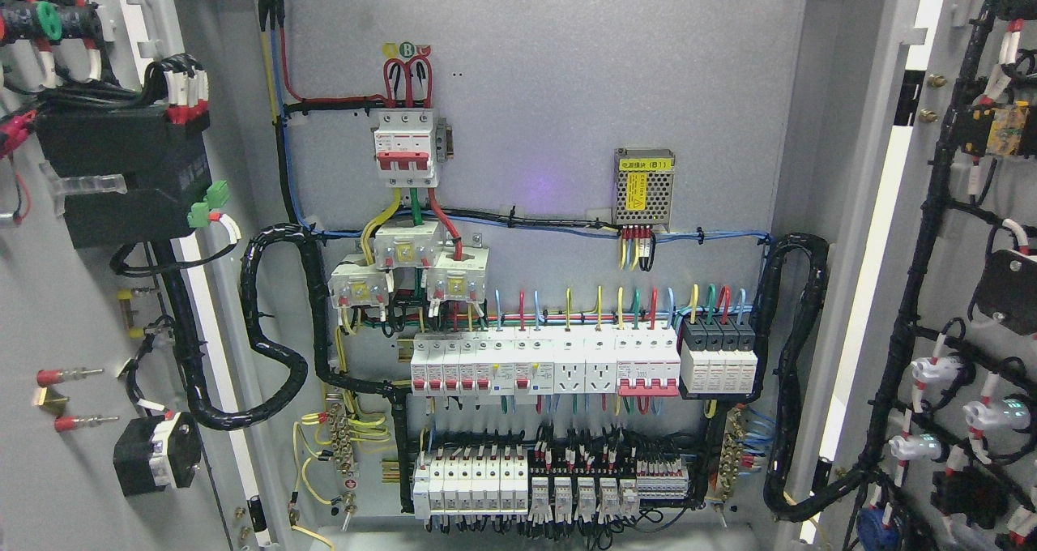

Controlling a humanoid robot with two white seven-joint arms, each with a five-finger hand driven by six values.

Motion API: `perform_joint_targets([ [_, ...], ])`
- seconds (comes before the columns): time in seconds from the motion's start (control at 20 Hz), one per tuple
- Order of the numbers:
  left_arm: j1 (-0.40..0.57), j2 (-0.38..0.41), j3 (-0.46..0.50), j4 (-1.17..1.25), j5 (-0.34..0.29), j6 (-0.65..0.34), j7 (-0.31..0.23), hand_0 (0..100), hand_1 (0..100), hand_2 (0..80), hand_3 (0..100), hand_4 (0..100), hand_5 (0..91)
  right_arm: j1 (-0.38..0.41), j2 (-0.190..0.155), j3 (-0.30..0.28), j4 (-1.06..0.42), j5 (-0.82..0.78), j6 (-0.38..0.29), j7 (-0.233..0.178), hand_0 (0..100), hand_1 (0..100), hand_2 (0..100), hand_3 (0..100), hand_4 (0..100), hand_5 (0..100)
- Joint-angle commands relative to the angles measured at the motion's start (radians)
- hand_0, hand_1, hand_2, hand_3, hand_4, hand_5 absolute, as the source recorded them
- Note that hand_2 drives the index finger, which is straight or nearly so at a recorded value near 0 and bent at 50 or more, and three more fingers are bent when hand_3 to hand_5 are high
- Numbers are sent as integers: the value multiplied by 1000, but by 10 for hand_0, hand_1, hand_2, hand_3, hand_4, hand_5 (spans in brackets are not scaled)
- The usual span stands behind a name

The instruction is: Open door with both hands

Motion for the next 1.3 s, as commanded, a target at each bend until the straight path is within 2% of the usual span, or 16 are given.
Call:
perform_joint_targets([
  [0.0,8,63,77,-12,60,-190,-9,0,0,0,0,31,0,6,-42,-21,30,-54,-74,4,107,0,0,0,0,0],
  [0.4,70,69,106,-12,80,-279,-12,0,0,0,0,31,0,9,-77,-21,35,-60,-74,4,107,0,0,0,0,0],
  [0.75,111,89,168,-7,128,-296,-12,0,0,0,0,31,0,27,-80,-46,33,-60,-74,3,106,0,0,0,0,0],
  [1.25,122,105,249,19,208,-294,-12,0,0,0,0,30,0,44,-82,-83,35,-65,-74,1,107,0,0,0,0,0],
])
